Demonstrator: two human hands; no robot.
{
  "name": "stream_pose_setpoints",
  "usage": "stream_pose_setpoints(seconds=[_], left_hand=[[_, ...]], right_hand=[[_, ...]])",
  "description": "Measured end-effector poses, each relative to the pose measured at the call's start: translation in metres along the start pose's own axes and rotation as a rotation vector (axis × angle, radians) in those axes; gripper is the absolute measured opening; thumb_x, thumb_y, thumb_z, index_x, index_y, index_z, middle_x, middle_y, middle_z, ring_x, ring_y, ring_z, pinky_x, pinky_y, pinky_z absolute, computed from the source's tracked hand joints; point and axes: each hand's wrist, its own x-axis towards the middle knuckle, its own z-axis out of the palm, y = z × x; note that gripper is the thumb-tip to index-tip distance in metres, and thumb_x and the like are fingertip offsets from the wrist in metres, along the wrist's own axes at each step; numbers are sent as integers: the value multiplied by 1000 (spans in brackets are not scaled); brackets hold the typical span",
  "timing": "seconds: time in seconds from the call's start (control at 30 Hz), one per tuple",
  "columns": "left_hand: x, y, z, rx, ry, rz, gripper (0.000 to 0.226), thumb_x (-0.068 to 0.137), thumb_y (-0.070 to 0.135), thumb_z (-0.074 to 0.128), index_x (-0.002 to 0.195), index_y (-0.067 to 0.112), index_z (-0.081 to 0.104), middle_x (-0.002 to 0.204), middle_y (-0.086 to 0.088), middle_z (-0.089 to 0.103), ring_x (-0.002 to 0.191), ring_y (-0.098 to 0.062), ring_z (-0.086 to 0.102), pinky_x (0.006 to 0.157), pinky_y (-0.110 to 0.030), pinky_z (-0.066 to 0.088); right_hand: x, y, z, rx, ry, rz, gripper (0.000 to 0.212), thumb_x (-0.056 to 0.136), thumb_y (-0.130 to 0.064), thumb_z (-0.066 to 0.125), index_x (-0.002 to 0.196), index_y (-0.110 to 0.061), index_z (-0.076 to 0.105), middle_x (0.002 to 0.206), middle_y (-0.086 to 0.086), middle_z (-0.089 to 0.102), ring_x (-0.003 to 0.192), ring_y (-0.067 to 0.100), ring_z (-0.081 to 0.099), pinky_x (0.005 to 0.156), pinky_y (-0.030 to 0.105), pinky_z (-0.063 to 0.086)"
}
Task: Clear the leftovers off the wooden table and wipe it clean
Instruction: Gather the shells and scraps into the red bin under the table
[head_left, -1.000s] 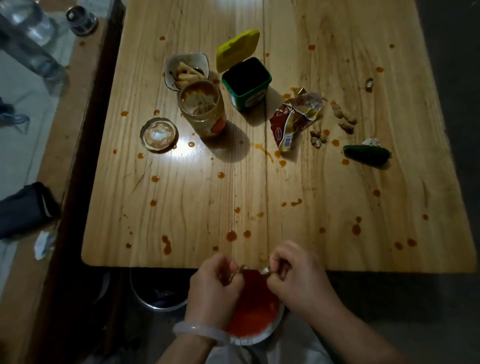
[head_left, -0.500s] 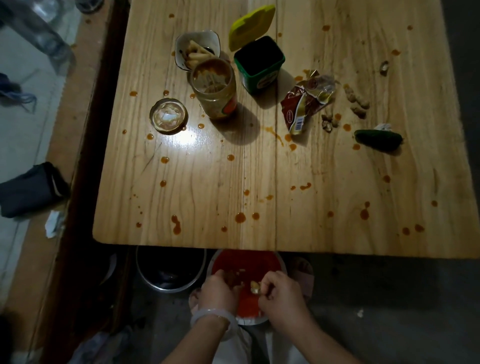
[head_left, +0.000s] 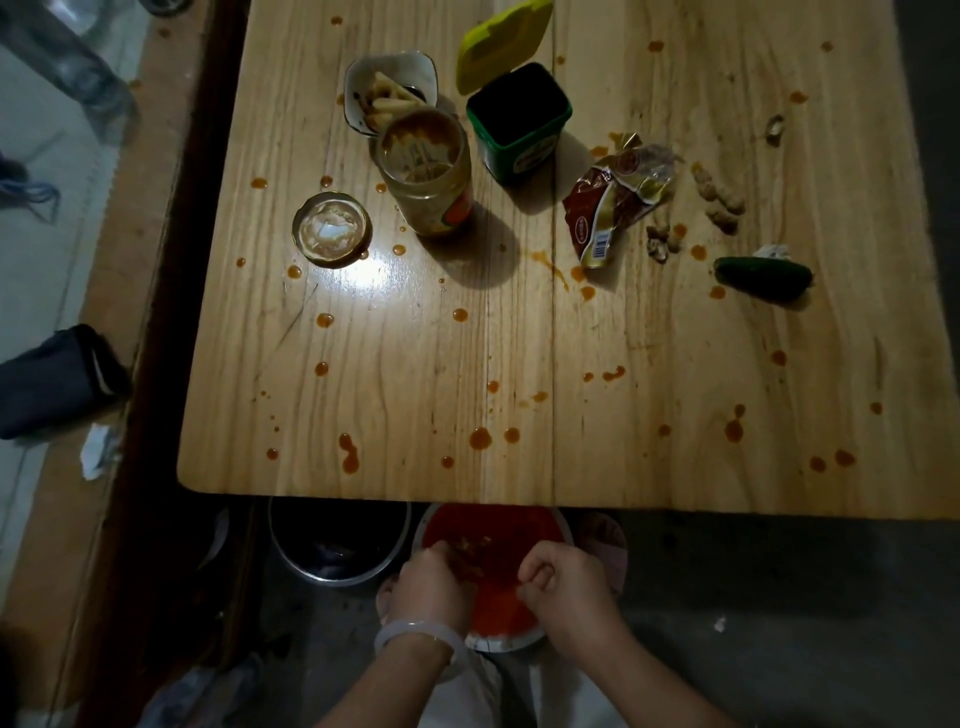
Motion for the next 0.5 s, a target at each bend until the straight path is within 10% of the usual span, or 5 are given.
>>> stream_pose_setpoints(seconds=[0.5], left_hand=[[-47, 69, -29, -18, 147, 521, 3, 90, 31, 53, 93, 33, 53, 93, 15, 54, 88, -3, 53, 79, -29, 48]], right_hand=[[-26, -30, -61, 186, 284, -220, 25, 86, -14, 73, 78, -36, 65, 86, -17, 61, 85, -8, 58, 72, 15, 53]])
